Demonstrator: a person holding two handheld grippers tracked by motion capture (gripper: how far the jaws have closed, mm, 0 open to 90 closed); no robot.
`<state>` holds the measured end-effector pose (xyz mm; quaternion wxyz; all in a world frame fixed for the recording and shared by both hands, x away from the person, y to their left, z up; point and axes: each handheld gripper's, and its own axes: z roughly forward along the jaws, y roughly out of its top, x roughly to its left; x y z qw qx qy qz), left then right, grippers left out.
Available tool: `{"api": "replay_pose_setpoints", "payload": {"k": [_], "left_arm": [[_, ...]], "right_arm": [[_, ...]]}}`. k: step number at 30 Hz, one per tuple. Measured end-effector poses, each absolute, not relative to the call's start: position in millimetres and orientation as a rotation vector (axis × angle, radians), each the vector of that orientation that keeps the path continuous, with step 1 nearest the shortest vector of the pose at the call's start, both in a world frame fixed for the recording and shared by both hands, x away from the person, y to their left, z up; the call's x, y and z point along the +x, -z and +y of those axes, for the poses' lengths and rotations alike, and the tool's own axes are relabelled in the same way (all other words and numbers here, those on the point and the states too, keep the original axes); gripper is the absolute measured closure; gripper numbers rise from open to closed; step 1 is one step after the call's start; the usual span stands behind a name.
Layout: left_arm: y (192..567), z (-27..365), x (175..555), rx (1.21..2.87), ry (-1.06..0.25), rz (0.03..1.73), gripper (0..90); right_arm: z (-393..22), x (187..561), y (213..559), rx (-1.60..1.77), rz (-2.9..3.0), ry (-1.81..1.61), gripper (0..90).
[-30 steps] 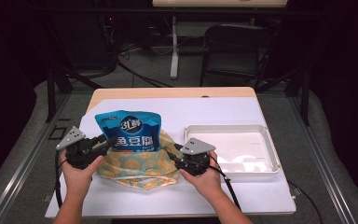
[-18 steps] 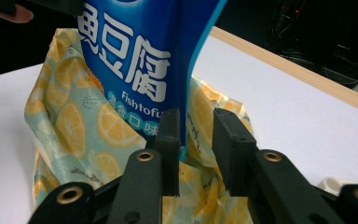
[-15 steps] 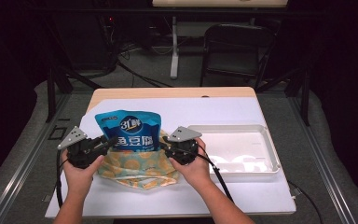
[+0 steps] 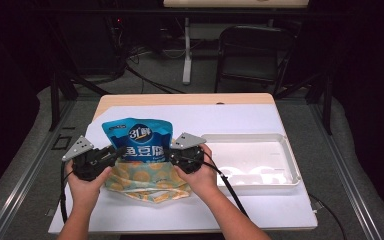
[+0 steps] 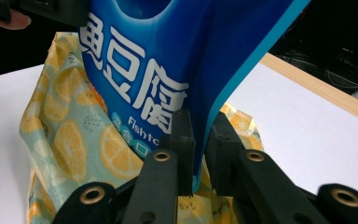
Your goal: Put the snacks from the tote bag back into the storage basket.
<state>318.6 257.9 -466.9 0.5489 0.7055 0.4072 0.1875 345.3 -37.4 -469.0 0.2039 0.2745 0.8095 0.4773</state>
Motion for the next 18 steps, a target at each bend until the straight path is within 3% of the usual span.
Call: {"api": "replay_pose_setpoints", "payload": {"k": [18], "left_arm": [[467.1,255.5,317.4,1.681,-0.466,0.962,78.2]], "right_arm": [[-36.2,349.7,464.9,0.789,2.261,-1.357,86.5]]}}
